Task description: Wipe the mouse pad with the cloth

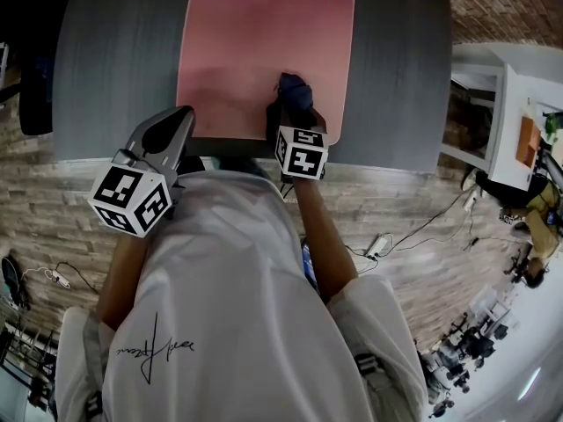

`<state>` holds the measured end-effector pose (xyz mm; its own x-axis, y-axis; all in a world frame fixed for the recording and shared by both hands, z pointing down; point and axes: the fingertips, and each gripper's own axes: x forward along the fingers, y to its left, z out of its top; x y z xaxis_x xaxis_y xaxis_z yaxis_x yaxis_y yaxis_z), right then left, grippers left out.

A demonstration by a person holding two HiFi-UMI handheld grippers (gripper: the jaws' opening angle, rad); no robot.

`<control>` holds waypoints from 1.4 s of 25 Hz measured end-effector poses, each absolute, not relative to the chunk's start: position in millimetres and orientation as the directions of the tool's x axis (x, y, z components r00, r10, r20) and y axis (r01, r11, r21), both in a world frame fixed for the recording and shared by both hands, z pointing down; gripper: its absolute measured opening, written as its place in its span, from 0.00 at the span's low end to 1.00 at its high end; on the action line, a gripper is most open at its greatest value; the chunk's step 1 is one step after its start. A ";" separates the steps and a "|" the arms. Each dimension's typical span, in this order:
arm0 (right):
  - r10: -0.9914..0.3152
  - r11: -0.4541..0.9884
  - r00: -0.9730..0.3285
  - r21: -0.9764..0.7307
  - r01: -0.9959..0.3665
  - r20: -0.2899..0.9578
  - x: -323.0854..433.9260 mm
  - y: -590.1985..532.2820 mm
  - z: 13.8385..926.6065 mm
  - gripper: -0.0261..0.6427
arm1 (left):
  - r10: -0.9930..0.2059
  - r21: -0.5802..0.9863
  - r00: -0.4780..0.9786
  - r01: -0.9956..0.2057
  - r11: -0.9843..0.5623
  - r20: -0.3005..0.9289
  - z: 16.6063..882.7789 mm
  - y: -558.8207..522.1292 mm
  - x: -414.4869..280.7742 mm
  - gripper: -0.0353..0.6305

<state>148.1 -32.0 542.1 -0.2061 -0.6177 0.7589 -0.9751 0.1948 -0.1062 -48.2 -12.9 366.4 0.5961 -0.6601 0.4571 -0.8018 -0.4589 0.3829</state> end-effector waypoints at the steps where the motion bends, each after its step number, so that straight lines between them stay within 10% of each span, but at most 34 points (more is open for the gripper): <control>1: -0.616 0.197 -0.208 -0.107 -0.975 0.759 146.3 -32.3 542.4 0.18 | -0.661 0.384 0.596 -0.802 -0.458 0.457 366.5 -13.0 -48.8 0.07; 35: -0.544 0.407 -0.369 -0.148 -0.901 0.753 49.7 -36.8 541.5 0.19 | -0.700 0.394 0.542 -0.835 -0.385 0.465 371.9 -15.0 -80.7 0.07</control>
